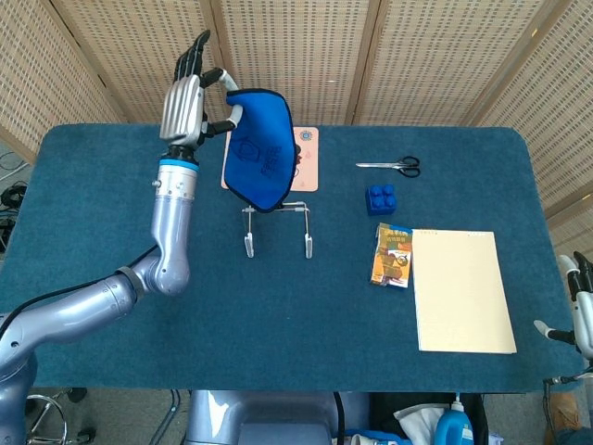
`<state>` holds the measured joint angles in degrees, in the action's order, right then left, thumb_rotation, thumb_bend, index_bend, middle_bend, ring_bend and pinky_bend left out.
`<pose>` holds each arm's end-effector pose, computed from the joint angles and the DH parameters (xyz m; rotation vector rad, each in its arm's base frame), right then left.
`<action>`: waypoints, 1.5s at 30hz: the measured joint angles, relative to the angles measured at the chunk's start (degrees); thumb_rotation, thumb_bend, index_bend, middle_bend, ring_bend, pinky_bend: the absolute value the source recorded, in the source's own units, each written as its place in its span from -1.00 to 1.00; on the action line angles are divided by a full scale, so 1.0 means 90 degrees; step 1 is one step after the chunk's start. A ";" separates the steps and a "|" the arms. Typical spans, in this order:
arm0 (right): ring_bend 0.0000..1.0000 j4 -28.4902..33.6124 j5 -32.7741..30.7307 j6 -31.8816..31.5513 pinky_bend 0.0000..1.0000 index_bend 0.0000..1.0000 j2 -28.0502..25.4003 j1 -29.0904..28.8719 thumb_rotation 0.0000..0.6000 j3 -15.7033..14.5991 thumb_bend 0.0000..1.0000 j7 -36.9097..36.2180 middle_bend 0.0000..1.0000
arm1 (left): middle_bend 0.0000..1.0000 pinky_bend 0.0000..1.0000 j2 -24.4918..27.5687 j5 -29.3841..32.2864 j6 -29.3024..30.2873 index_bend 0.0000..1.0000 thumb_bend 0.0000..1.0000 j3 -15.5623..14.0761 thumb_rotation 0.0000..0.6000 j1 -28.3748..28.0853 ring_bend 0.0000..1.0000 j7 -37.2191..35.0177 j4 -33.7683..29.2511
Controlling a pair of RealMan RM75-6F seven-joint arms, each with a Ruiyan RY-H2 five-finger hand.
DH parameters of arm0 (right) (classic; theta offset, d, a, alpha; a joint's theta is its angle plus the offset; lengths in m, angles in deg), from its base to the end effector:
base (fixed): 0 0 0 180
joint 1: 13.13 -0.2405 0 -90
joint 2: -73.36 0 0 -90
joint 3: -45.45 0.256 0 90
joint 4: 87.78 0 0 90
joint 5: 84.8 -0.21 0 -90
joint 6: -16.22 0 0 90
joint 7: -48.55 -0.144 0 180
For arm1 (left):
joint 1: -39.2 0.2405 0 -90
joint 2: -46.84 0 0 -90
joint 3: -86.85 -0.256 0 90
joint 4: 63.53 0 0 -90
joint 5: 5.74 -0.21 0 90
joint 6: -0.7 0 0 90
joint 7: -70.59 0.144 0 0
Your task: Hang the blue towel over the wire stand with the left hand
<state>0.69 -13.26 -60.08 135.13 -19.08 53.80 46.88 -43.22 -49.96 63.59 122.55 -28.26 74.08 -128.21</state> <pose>-0.3556 -0.2045 0.1909 1.1968 -0.9848 0.7444 0.0051 0.4967 0.1218 -1.1437 -1.0010 -1.6208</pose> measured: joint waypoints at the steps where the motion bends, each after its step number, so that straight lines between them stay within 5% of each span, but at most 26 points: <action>1: -1.00 -0.0008 -0.0014 0.0014 -1.00 -1.00 0.0002 -0.0004 1.00 0.0004 -1.00 -0.0002 -1.00 | -1.00 -1.00 -0.0039 0.0039 0.0007 0.53 -0.18 0.0062 1.00 -0.0047 -1.00 0.0007 0.0130; 10: -1.00 -0.0107 -0.0184 0.0146 -1.00 -1.00 0.0027 -0.0040 1.00 0.0054 -1.00 -0.0005 -1.00 | -1.00 -1.00 -0.0305 0.0156 -0.0207 0.53 -0.18 0.0243 1.00 -0.0393 -1.00 0.0065 0.0941; 18: -1.00 -0.0154 -0.0231 0.0203 -1.00 -1.00 0.0052 -0.0067 1.00 0.0069 -1.00 0.0010 -1.00 | -1.00 -1.00 -0.0604 0.0027 -0.0304 0.53 -0.18 0.0197 1.00 -0.0494 -1.00 -0.0200 0.0951; 33: -1.00 -0.0172 -0.0218 0.0253 -1.00 -1.00 0.0058 -0.0080 1.00 0.0052 -1.00 -0.0014 -1.00 | -1.00 -1.00 -0.0826 -0.0435 -0.0017 0.53 -0.18 -0.0129 1.00 0.0071 -1.00 -0.0857 -0.0151; 45: -1.00 -0.0174 -0.0177 0.0270 -1.00 -1.00 0.0065 -0.0092 1.00 0.0033 -1.00 -0.0008 -1.00 | -1.00 -1.00 -0.0242 -0.0910 0.0071 0.53 -0.18 -0.0551 1.00 0.0905 -1.00 -0.1079 -0.1618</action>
<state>-0.88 -14.85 -57.65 135.71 -19.91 54.09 46.81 -45.40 -58.15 64.23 117.58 -20.12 64.37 -142.77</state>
